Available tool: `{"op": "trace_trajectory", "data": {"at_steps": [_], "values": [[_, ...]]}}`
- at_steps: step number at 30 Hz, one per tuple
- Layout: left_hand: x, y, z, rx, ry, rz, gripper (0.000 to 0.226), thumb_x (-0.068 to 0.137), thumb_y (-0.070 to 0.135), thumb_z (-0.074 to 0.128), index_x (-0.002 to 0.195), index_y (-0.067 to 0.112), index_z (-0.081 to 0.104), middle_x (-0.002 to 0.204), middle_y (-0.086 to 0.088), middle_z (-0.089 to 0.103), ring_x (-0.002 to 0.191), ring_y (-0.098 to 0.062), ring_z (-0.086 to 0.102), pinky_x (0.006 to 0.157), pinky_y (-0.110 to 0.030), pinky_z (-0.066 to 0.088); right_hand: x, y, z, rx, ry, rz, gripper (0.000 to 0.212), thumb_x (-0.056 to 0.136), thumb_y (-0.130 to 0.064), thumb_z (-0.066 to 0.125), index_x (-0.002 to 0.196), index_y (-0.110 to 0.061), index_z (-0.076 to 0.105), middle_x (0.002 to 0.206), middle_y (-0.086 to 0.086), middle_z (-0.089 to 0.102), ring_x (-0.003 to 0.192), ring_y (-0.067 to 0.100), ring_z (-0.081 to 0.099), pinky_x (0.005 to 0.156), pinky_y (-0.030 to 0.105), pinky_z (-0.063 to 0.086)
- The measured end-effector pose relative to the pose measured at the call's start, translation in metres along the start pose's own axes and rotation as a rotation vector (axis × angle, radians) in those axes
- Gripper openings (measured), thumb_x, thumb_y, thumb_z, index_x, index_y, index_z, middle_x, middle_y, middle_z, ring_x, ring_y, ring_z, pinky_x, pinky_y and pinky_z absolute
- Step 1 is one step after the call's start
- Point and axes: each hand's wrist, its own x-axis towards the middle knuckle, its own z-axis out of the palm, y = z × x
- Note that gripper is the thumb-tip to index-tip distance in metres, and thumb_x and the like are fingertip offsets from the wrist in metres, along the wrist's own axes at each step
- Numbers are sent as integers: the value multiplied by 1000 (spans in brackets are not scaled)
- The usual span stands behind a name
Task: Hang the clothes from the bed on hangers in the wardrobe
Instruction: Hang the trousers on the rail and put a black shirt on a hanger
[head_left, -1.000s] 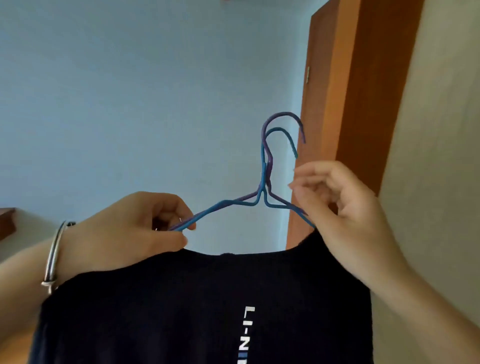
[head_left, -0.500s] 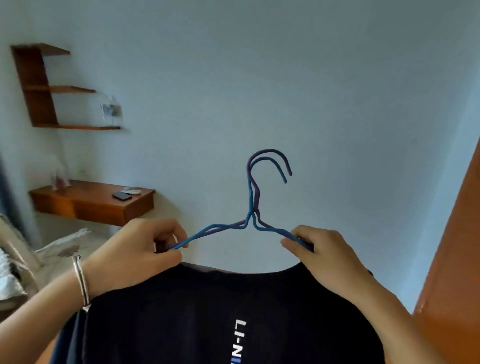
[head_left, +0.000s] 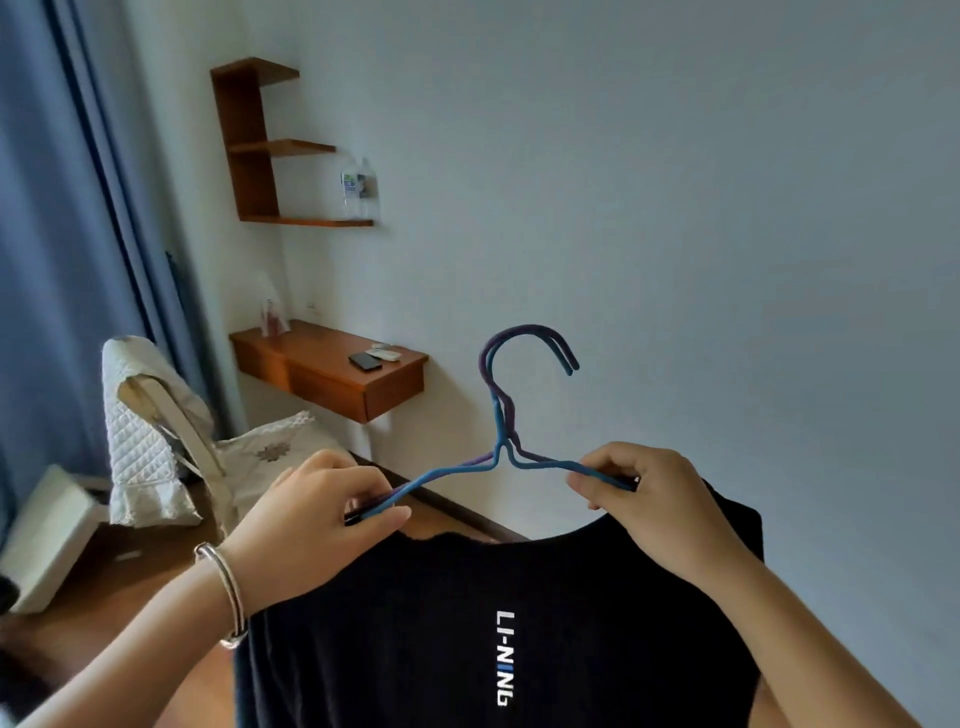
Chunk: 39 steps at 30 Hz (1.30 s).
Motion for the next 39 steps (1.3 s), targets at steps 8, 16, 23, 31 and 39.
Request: {"op": "trace_trajectory", "data": {"at_steps": [8,16,23,31,39], "values": [[100,5,66,-174,226,-338,28,77,36,68,51,32,59,42,14,51,40,-2,44,41,-8,31,137,77,-30,-167,-182,-196,25,77,-45,65,87,-23,69,76,-11,65,76,8,61,68,15,47],[102,-44,56,-79,448,-617,16,72,31,70,59,28,63,44,17,53,45,0,49,46,-5,35,260,104,47,-116,-513,-329,79,64,-68,55,134,-36,39,116,-21,38,113,6,47,94,25,43],[68,-134,36,153,595,-830,16,71,24,75,58,25,66,53,9,61,49,-2,51,48,-9,36,340,66,201,-87,-661,-453,96,34,-96,42,113,-41,51,92,-23,56,91,6,56,81,28,50],[16,-228,-28,246,773,-1112,15,70,23,76,62,23,64,42,12,49,46,-2,46,46,-9,32,400,-45,383,115,-999,-509,40,57,-66,66,78,-33,72,76,-15,72,74,0,65,68,23,51],[-30,-289,-82,417,902,-1384,17,71,29,74,62,20,63,53,5,59,53,-1,51,52,-7,35,418,-177,538,419,-1136,-697,27,53,-56,78,65,-33,72,68,-20,70,67,-3,62,62,9,43]]}}
